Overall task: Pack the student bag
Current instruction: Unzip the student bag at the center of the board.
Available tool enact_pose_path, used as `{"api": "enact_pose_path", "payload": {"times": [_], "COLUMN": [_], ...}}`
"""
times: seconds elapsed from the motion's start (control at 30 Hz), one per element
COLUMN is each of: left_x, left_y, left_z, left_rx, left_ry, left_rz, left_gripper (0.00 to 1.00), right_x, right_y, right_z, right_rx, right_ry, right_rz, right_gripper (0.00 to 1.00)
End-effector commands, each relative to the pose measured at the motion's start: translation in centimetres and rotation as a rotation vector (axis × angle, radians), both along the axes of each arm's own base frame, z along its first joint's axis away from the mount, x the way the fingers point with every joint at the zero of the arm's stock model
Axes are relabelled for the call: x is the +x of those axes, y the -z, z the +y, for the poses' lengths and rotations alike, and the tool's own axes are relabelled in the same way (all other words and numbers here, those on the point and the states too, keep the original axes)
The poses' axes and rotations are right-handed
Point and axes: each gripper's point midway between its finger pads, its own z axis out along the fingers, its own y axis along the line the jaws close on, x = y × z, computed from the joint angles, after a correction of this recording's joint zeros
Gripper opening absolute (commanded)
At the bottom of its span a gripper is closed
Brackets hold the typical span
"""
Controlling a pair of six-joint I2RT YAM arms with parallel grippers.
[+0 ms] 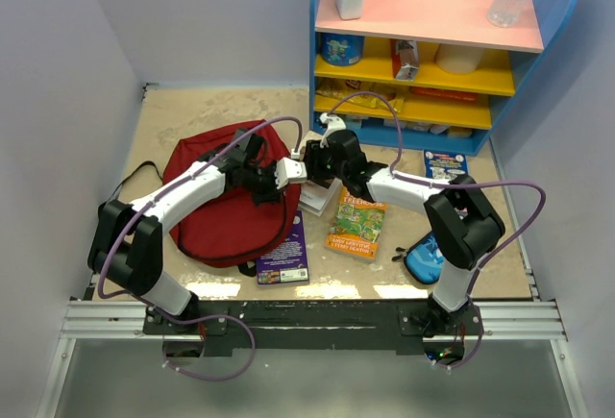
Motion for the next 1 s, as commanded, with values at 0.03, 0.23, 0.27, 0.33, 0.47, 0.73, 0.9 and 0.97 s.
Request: {"api": "enact_pose_path", "payload": {"times": [0.03, 0.23, 0.27, 0.33, 0.47, 0.73, 0.9, 0.97], "left_x": [-0.1, -0.1, -0.1, -0.1, -0.3, 0.2, -0.1, -0.1], "left_y": [-1.2, -2.5, -2.7, -3.3, -2.9, -3.5, -2.2, -2.0], "left_z": [0.0, 0.3, 0.3, 0.1, -0.1, -1.4, -0.9, -0.5], "left_rx": [-0.009, -0.006, -0.009, -0.02, -0.017, -0.062, -0.023, -0.011], "left_ry": [0.025, 0.03, 0.029, 0.023, -0.005, -0.091, -0.13, -0.141], "left_rz": [-0.04, -0.072, -0.073, -0.076, 0.0, 0.118, 0.19, 0.204], "left_gripper": [0.0, 0.0, 0.0, 0.0, 0.23, 0.41, 0.4, 0.42], "right_x": [1.2, 2.2, 2.3, 2.4, 2.4, 2.1, 2.0, 2.0], "right_y": [-4.0, -4.1, -4.2, -3.8, -3.6, -3.5, -3.8, -4.2], "right_z": [2.6, 3.8, 3.9, 4.0, 3.9, 3.3, 3.1, 2.9], "right_rx": [0.12, 0.145, 0.146, 0.14, 0.135, 0.128, 0.126, 0.126], "right_ry": [-0.052, -0.066, -0.064, -0.064, -0.059, -0.049, -0.044, -0.04], "right_rz": [-0.048, -0.044, -0.046, -0.043, -0.043, -0.047, -0.055, -0.065], "right_gripper": [0.52, 0.58, 0.59, 0.6, 0.62, 0.64, 0.64, 0.64]}}
